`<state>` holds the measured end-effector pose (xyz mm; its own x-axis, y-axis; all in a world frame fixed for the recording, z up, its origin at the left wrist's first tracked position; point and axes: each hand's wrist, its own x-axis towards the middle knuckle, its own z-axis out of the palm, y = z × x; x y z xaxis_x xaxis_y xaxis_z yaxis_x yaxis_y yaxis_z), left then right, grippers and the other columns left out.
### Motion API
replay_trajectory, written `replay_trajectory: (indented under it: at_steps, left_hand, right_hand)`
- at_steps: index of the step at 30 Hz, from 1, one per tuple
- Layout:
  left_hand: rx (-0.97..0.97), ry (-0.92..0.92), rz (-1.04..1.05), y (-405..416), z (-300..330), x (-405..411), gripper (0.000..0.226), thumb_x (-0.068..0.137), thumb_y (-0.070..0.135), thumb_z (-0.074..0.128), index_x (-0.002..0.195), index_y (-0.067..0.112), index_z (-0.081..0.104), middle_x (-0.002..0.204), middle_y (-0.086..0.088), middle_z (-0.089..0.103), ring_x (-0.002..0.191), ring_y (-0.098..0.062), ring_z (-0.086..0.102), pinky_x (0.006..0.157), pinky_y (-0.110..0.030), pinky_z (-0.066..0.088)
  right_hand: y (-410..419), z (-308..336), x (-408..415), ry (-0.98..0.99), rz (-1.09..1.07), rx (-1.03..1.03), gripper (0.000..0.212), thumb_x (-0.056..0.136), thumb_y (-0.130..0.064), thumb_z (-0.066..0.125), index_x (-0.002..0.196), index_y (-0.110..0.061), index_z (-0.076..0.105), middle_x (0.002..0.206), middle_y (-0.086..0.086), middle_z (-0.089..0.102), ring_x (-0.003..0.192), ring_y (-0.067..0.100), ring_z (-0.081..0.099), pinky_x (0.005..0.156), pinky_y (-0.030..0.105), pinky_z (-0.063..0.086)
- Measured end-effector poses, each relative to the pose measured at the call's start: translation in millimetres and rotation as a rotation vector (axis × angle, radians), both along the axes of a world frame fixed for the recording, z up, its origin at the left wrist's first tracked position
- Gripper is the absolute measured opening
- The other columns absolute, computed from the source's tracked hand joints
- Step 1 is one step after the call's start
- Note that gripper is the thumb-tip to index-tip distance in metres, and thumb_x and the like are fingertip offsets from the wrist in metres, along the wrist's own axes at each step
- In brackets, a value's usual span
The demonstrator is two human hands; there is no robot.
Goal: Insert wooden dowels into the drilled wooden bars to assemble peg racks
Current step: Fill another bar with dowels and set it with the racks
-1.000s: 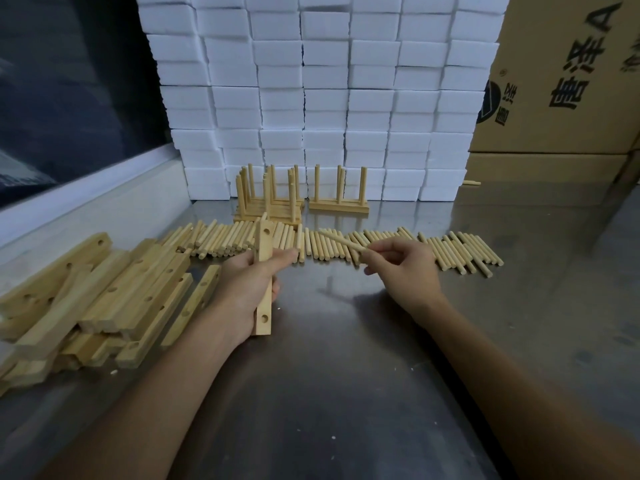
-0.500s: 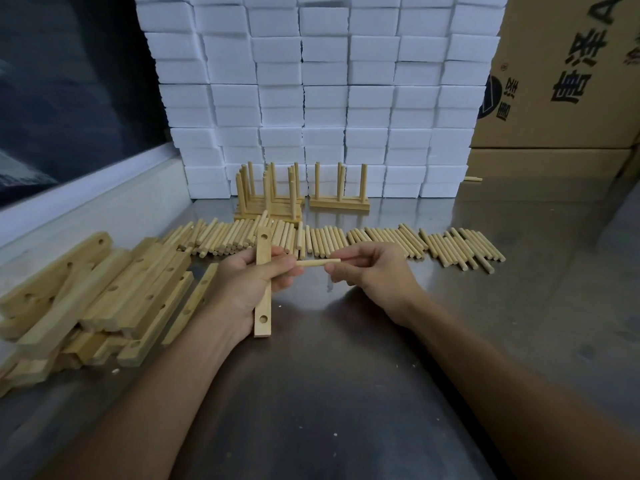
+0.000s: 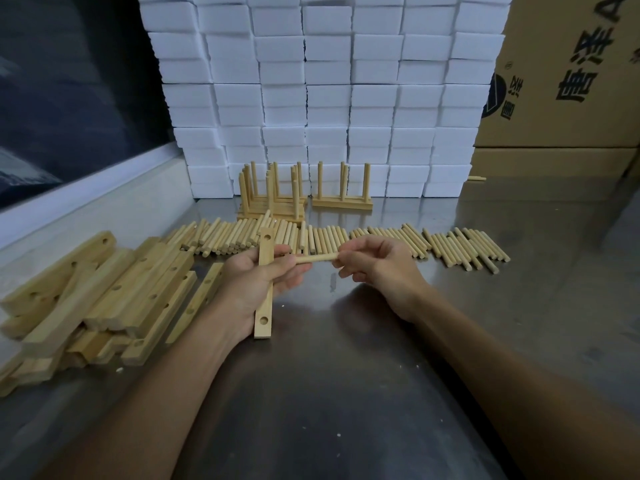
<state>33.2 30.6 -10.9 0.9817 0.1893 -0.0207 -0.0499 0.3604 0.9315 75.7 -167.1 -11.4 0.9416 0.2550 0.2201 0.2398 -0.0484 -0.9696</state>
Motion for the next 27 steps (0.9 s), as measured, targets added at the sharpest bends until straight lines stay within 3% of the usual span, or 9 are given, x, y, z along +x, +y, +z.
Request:
replay_trajectory:
  at_steps: [2, 4, 8, 12, 16, 20, 23, 27]
  left_hand:
    - [0.014, -0.003, -0.004, 0, -1, 1, 0.026, 0.085, -0.008, 0.067, 0.110, -0.002, 0.062, 0.095, -0.018, 0.076, 0.088, -0.029, 0.075, 0.062, -0.022, 0.058]
    - [0.007, -0.001, 0.031, 1, -3, 2, 0.026, 0.082, -0.008, 0.070, 0.106, -0.002, 0.062, 0.093, -0.020, 0.075, 0.086, -0.030, 0.075, 0.062, -0.022, 0.058]
    - [-0.039, 0.008, 0.127, 0, -5, 6, 0.029, 0.073, -0.009, 0.078, 0.097, -0.002, 0.064, 0.083, -0.017, 0.075, 0.075, -0.026, 0.075, 0.061, -0.023, 0.058]
    - [0.068, 0.018, 0.186, 1, -6, 7, 0.036, 0.065, 0.007, 0.086, 0.096, 0.006, 0.068, 0.071, -0.004, 0.074, 0.059, -0.014, 0.069, 0.051, -0.021, 0.053]
    - [0.158, -0.007, 0.072, 1, -4, 5, 0.012, 0.088, 0.028, 0.072, 0.094, 0.017, 0.073, 0.075, 0.000, 0.069, 0.046, -0.016, 0.054, 0.036, -0.024, 0.037]
    - [0.071, -0.089, -0.082, -2, 3, 0, 0.018, 0.094, 0.009, 0.049, 0.103, 0.010, 0.066, 0.077, -0.005, 0.064, 0.048, -0.017, 0.051, 0.037, -0.023, 0.034]
    - [0.106, -0.126, -0.128, -5, 5, -3, 0.021, 0.094, 0.005, 0.047, 0.109, 0.007, 0.062, 0.077, -0.005, 0.061, 0.050, -0.016, 0.049, 0.036, -0.024, 0.034]
    - [0.141, -0.138, -0.129, -7, 8, -5, 0.021, 0.095, 0.004, 0.048, 0.109, 0.008, 0.063, 0.075, -0.005, 0.059, 0.051, -0.017, 0.047, 0.037, -0.024, 0.034]
  right_hand:
    - [5, 0, -2, -0.238, -0.014, -0.265, 0.006, 0.089, -0.015, 0.072, 0.092, -0.012, 0.076, 0.078, 0.001, 0.073, 0.068, 0.012, 0.067, 0.065, 0.023, 0.055]
    - [10, 0, -3, -0.350, -0.010, -0.391, 0.005, 0.090, -0.021, 0.071, 0.091, -0.019, 0.076, 0.076, -0.005, 0.071, 0.068, 0.010, 0.064, 0.066, 0.021, 0.056]
    - [14, 1, -1, -0.346, -0.032, -0.439, 0.004, 0.092, -0.019, 0.069, 0.090, -0.023, 0.070, 0.077, -0.010, 0.069, 0.070, 0.003, 0.065, 0.065, 0.013, 0.053]
    - [13, 4, -2, -0.333, -0.077, -0.454, 0.009, 0.092, -0.017, 0.068, 0.090, -0.025, 0.069, 0.080, -0.009, 0.070, 0.070, 0.004, 0.066, 0.068, 0.018, 0.057]
    - [8, 13, -1, -0.357, -0.124, -0.354, 0.010, 0.092, -0.014, 0.068, 0.099, -0.016, 0.074, 0.082, -0.004, 0.072, 0.068, 0.010, 0.067, 0.069, 0.024, 0.059]
    - [13, 20, -4, -0.442, -0.137, -0.334, 0.015, 0.093, -0.013, 0.067, 0.105, -0.009, 0.075, 0.079, -0.003, 0.071, 0.067, 0.009, 0.067, 0.068, 0.023, 0.058]
    - [16, 22, -5, -0.466, -0.139, -0.342, 0.017, 0.093, -0.014, 0.067, 0.107, -0.009, 0.074, 0.081, -0.002, 0.071, 0.068, 0.009, 0.067, 0.069, 0.024, 0.058]
    - [16, 24, -8, -0.528, -0.141, -0.380, 0.016, 0.092, -0.014, 0.069, 0.107, -0.009, 0.075, 0.077, -0.015, 0.065, 0.066, -0.002, 0.064, 0.067, 0.015, 0.053]
